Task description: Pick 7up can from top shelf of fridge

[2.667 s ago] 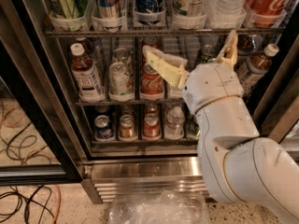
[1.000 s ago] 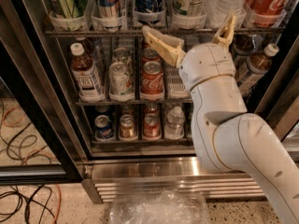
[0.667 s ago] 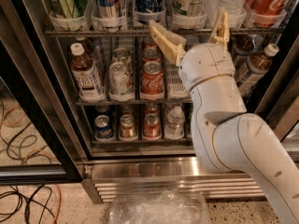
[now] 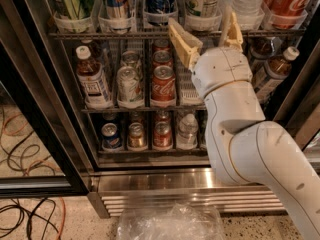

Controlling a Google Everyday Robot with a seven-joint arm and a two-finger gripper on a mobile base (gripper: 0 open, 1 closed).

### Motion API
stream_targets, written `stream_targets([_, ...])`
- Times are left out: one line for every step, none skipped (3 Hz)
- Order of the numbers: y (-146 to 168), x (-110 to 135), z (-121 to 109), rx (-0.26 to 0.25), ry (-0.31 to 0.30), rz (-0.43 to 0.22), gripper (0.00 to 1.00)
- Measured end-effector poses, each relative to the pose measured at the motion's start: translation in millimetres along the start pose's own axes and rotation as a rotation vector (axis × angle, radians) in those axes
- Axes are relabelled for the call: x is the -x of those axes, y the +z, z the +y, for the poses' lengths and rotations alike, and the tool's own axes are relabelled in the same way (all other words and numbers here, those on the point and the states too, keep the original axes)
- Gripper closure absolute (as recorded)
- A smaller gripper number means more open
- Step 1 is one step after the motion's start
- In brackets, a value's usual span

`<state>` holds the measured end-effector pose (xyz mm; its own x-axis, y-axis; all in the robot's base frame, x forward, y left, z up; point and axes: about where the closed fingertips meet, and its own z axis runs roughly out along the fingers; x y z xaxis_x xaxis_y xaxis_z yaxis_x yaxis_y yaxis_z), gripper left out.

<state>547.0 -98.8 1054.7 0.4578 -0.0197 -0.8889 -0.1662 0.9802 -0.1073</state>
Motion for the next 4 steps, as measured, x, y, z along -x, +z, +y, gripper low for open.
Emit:
stream_targets([14,0,2,0.009,-0.006,-0.019,0.25])
stream_targets([27,-10,2,0.004,-0.013,-0.023,0.26])
stream_targets([37,-20,-2,-0.009,-0.036,-0.025,0.22])
stream_targets([46,-25,-13,-0.041,-0.07,-0.034,0.22])
